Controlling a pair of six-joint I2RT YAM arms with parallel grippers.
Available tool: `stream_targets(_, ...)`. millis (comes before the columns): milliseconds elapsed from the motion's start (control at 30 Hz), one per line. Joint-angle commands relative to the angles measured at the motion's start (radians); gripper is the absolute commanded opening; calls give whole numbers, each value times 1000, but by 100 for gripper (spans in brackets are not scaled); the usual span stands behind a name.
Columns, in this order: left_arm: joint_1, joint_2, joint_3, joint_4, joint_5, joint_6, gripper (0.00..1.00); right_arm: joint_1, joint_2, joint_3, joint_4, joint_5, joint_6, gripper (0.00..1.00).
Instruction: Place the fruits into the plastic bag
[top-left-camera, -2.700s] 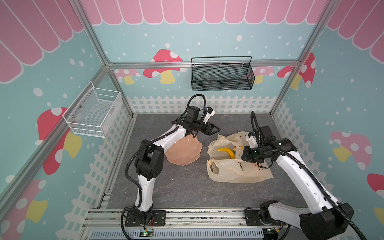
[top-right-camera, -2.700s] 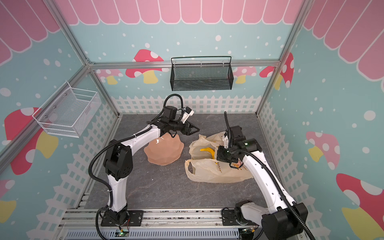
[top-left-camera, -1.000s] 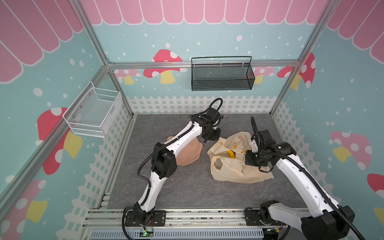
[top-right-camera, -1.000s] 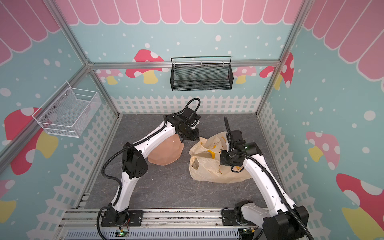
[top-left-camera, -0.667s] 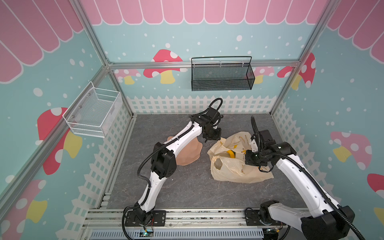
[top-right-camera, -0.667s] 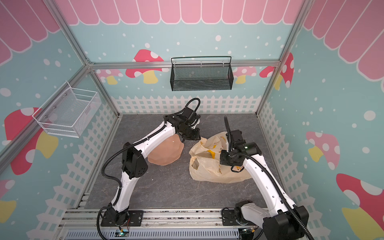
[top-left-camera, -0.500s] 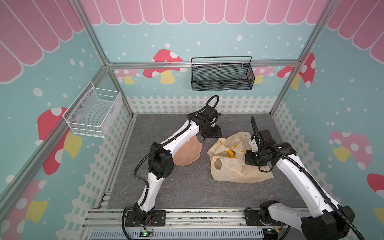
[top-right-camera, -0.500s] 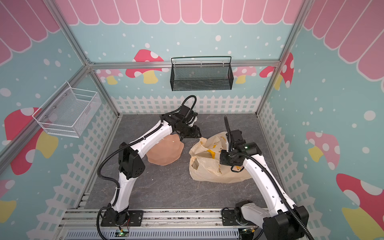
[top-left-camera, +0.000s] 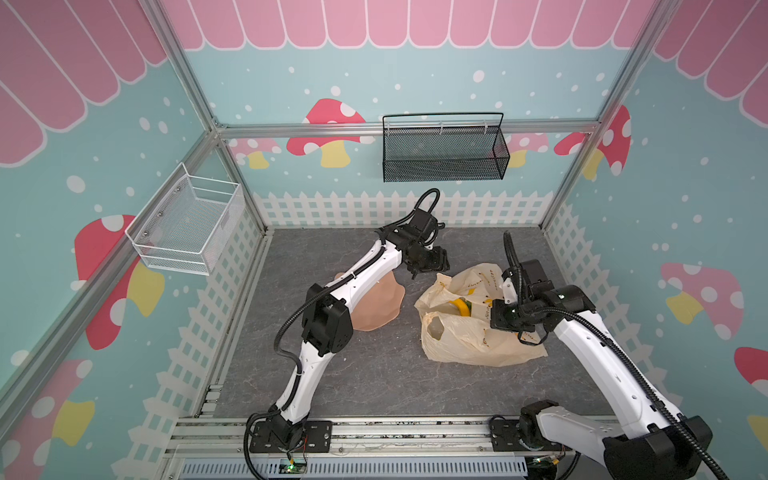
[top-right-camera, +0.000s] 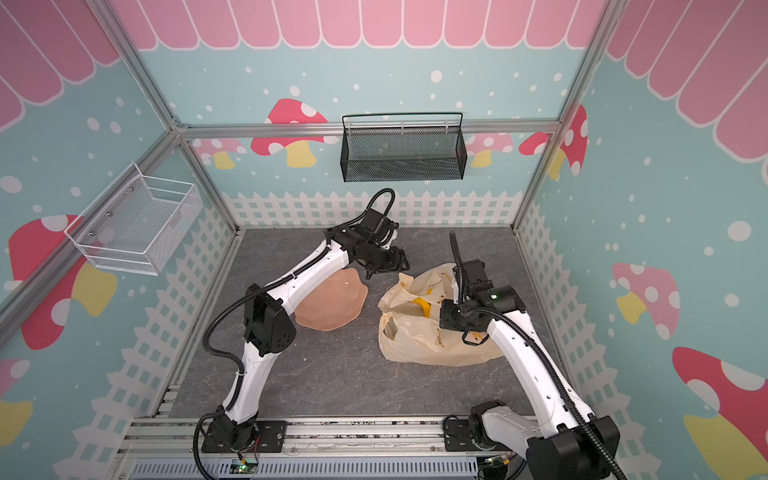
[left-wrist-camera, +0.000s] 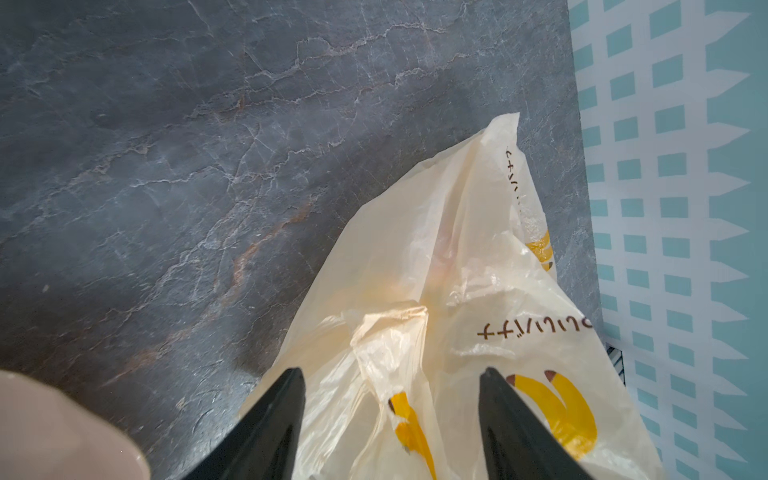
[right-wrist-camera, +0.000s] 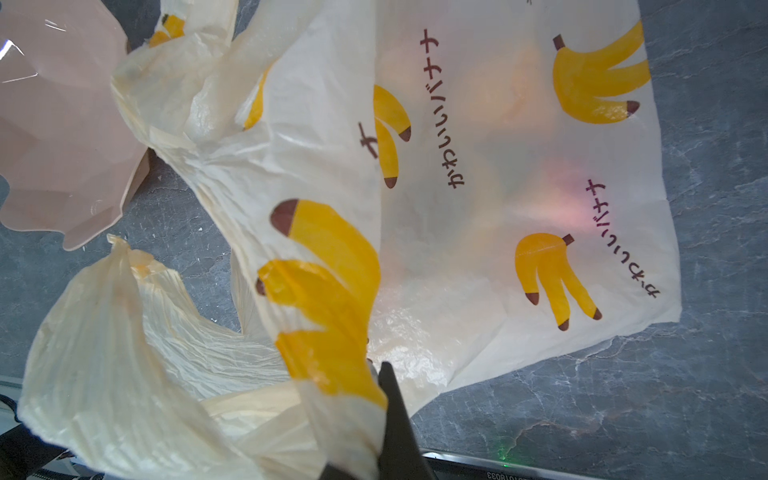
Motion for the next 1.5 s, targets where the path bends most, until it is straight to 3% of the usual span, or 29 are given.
stream_targets(0, -9, 58, 52, 6, -8, 7, 67, 3, -16, 10, -9, -5, -17, 0)
stream_targets(500, -20, 118, 64, 6, 23, 38, 66, 3, -19, 11, -12, -10, -29, 0)
stream_targets(667, -27, 124, 63, 7, 64, 56, 60, 2, -14, 17, -13, -9, -32, 0)
stream_targets(800, -27, 120, 53, 7, 81, 73, 51, 2, -16, 15, -10, -11, -32, 0)
stream_targets(933, -20, 113, 40, 2, 89, 88, 25, 3, -16, 16, -10, -9, -35, 0)
stream_targets(1000, -15, 97, 21, 2, 85, 93, 18, 3, -16, 19, -8, -10, -35, 0)
stream_targets(1267, 2, 40, -18, -3, 95, 126, 0, 1, -23, 25, -4, -18, -46, 0)
stream_targets(1467, -9, 4, -47, 5, 116, 163, 0, 3, -41, 16, -4, -23, -60, 0)
